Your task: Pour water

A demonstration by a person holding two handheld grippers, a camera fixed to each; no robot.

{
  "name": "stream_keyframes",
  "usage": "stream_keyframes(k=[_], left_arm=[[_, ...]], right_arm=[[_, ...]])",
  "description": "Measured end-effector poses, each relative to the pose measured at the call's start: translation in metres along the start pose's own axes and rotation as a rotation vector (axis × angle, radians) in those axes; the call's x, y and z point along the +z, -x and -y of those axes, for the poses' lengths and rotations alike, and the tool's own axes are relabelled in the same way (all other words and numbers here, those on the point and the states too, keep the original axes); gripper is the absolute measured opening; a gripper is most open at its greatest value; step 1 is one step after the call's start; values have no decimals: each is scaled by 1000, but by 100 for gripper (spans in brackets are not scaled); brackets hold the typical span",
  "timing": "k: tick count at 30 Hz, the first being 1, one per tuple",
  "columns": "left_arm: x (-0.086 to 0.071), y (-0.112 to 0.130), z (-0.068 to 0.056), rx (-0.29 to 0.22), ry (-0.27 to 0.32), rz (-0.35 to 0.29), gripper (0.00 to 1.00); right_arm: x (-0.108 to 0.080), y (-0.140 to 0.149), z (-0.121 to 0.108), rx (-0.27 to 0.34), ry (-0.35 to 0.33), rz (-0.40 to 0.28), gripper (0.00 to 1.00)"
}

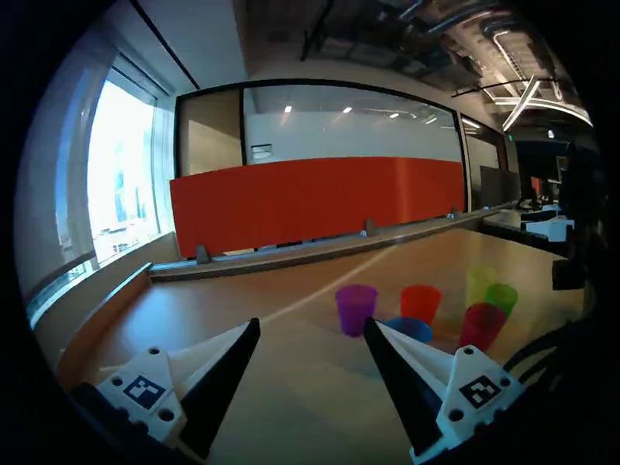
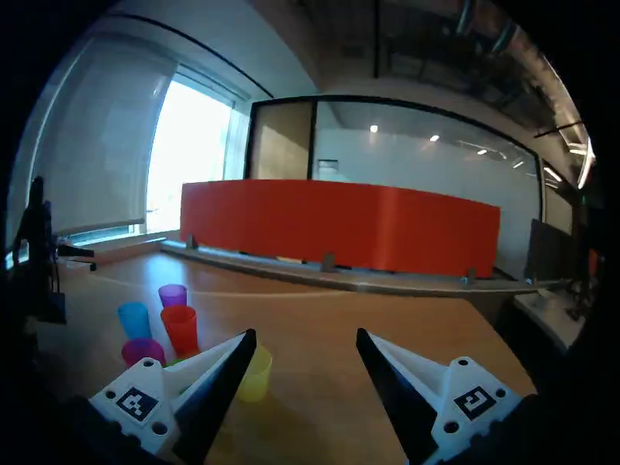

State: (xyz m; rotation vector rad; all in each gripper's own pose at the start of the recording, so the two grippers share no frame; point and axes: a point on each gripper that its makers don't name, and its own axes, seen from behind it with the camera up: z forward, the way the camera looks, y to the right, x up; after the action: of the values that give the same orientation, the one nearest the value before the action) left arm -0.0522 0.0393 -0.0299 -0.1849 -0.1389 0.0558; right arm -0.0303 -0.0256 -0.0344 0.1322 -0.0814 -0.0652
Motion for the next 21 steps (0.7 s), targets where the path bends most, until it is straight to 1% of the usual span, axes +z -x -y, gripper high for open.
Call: stream_keyframes(k=[5,8,14,21], left_arm=[[-2,-10,9,-15,-55,-48,100],[-4,-19,14,-29,-91,-83,100],[-8,-33,23,-53,-151,-139,100],[-9,-36,23,-58,-179,-157,99]], right_arm=[[1,-18,-11,40,69,-73,100],[1,-22,-15,56,106,-100,100],[1,-27,-20,64,165,-136,100],[4,-28,-18,57,190,-153,100]])
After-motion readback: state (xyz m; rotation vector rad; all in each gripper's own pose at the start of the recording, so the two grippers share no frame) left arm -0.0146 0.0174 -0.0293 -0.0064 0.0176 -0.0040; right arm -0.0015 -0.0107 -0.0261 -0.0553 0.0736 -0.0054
